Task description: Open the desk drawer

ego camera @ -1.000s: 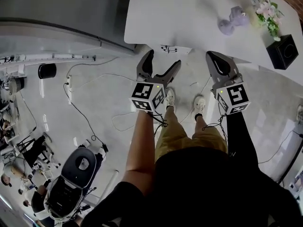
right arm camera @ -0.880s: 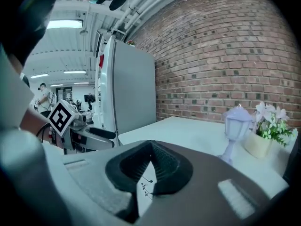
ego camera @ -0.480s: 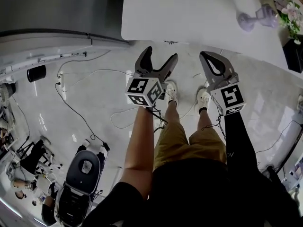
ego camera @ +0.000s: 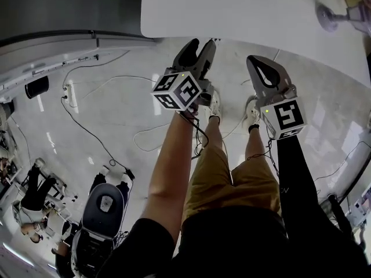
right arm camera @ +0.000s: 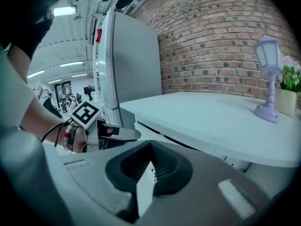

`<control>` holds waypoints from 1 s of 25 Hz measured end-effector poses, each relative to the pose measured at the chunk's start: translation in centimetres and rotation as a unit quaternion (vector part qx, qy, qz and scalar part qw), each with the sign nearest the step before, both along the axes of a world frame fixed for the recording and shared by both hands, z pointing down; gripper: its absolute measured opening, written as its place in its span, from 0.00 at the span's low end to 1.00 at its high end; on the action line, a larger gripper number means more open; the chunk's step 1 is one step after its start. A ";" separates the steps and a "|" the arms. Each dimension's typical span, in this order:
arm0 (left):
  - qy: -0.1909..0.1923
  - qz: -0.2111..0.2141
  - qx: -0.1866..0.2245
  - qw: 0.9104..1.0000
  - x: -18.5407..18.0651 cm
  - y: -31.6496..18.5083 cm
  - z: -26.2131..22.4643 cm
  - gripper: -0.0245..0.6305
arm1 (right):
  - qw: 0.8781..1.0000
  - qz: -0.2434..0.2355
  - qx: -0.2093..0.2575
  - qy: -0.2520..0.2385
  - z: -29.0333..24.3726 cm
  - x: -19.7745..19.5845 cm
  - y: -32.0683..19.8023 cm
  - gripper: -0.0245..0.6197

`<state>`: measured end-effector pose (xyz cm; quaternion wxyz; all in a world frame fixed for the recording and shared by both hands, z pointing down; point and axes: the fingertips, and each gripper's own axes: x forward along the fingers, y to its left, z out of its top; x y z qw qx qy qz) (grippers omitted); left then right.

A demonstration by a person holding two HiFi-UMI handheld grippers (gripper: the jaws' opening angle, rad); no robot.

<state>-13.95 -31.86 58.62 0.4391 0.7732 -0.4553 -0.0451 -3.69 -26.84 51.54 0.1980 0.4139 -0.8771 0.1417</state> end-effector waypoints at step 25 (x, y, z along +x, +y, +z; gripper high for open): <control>0.262 -0.090 -0.062 0.959 1.6 -1.7 9.0 0.41 | 0.999 -0.021 0.004 -0.025 6.9 1.5 0.1 0.04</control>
